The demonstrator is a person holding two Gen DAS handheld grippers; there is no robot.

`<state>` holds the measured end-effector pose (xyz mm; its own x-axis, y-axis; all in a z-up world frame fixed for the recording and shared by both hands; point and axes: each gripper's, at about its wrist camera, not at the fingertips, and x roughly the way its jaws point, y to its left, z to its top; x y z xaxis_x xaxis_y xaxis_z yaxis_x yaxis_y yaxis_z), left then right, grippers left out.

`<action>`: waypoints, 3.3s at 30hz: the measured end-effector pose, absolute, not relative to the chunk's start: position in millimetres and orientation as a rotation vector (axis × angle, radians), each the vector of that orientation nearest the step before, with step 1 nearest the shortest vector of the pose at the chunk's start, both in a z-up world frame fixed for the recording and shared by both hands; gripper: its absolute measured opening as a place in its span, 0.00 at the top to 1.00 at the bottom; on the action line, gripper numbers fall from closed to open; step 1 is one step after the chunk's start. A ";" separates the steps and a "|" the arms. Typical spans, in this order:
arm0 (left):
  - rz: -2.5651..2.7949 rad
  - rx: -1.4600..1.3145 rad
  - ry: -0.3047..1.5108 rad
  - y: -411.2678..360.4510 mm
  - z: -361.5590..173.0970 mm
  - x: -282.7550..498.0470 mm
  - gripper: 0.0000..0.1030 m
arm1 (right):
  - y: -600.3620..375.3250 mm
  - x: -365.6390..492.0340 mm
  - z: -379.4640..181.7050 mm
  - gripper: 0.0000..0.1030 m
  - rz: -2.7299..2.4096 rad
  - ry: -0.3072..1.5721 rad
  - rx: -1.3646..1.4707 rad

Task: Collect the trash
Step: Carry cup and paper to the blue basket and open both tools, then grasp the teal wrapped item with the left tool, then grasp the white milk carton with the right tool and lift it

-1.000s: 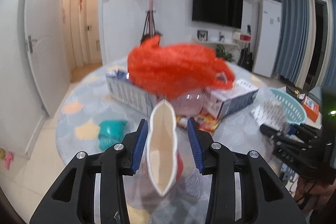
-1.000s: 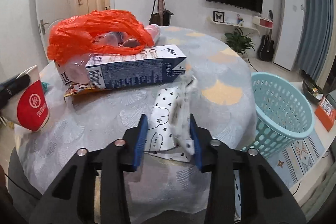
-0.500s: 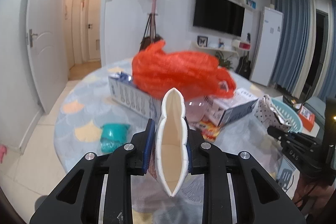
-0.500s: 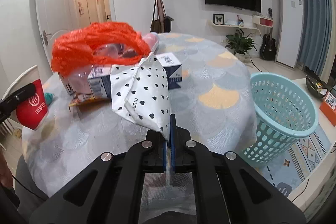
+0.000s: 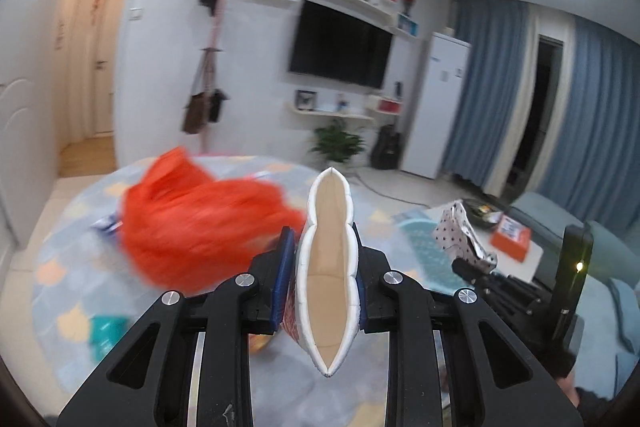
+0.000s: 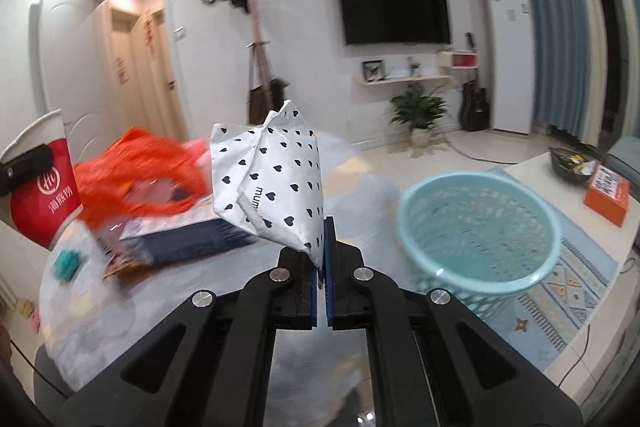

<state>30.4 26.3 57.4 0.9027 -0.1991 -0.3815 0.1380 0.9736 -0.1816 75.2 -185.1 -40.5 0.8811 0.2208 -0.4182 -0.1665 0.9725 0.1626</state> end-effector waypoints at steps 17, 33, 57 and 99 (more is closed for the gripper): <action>-0.491 -0.164 0.593 -134.8 42.5 194.6 0.76 | -328.2 140.7 -94.9 0.99 -0.036 0.476 0.283; -0.421 -0.091 0.792 -180.2 4.7 252.9 0.46 | -349.2 185.1 -133.3 0.45 -0.130 0.597 0.306; 0.065 -0.092 0.679 62.5 -6.2 31.8 0.35 | -204.1 87.1 -82.8 0.33 0.289 0.556 0.158; 0.245 -0.163 0.643 153.0 -58.1 35.8 0.63 | -21.3 124.7 -61.9 0.08 0.350 0.758 0.115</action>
<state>35.8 153.0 -58.1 0.7729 0.1750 -0.6099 -0.2756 0.9584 -0.0743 124.7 -21.3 -61.9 0.6716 0.3511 -0.6525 -0.2692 0.9360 0.2266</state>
